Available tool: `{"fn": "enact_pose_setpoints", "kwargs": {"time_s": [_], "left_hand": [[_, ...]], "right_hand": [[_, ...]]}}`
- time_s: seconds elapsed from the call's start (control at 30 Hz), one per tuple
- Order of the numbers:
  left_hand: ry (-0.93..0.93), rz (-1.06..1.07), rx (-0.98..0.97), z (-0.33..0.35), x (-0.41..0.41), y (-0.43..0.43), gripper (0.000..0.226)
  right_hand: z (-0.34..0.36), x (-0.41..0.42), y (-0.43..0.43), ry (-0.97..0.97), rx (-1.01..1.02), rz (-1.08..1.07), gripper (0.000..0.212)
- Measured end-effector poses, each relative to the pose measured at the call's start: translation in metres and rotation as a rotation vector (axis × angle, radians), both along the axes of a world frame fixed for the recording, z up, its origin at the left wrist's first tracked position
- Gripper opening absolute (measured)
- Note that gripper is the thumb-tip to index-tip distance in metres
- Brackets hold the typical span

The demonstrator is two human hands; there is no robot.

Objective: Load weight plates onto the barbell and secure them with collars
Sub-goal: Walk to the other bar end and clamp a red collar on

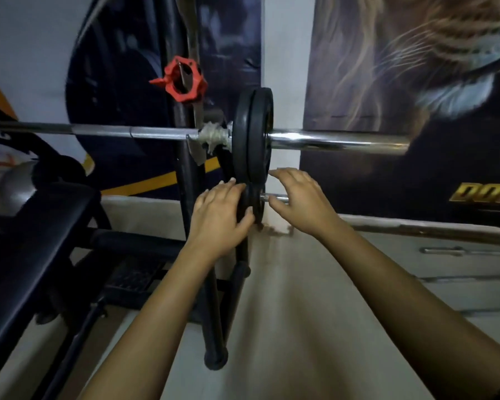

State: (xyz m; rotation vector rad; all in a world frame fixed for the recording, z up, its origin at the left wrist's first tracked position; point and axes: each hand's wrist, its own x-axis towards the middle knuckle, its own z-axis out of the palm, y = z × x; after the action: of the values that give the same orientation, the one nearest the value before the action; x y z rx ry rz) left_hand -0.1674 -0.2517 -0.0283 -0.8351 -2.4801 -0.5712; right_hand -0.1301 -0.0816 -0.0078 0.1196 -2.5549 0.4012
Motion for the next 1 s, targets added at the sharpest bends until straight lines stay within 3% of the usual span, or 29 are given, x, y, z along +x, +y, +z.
{"fn": "enact_pose_setpoints", "kwargs": {"time_s": [0.37,0.6,0.8,1.0], "left_hand": [[0.192,0.276,0.182,0.055,-0.052,0.038,0.047],[0.164,0.370,0.372,0.101,-0.090,0.041,0.036],[0.120,0.433,0.379,0.122,-0.154,0.046,0.033],[0.118,0.515,0.409,0.128,-0.197,0.047,0.031]], "right_hand": [[0.069,-0.094,0.058,0.218,-0.072,0.279,0.048],[0.109,-0.135,0.067,0.160,-0.085,0.325,0.047],[0.117,-0.160,0.065,0.061,-0.174,0.367,0.047],[0.113,-0.167,0.064,0.083,-0.226,0.379,0.046]]}}
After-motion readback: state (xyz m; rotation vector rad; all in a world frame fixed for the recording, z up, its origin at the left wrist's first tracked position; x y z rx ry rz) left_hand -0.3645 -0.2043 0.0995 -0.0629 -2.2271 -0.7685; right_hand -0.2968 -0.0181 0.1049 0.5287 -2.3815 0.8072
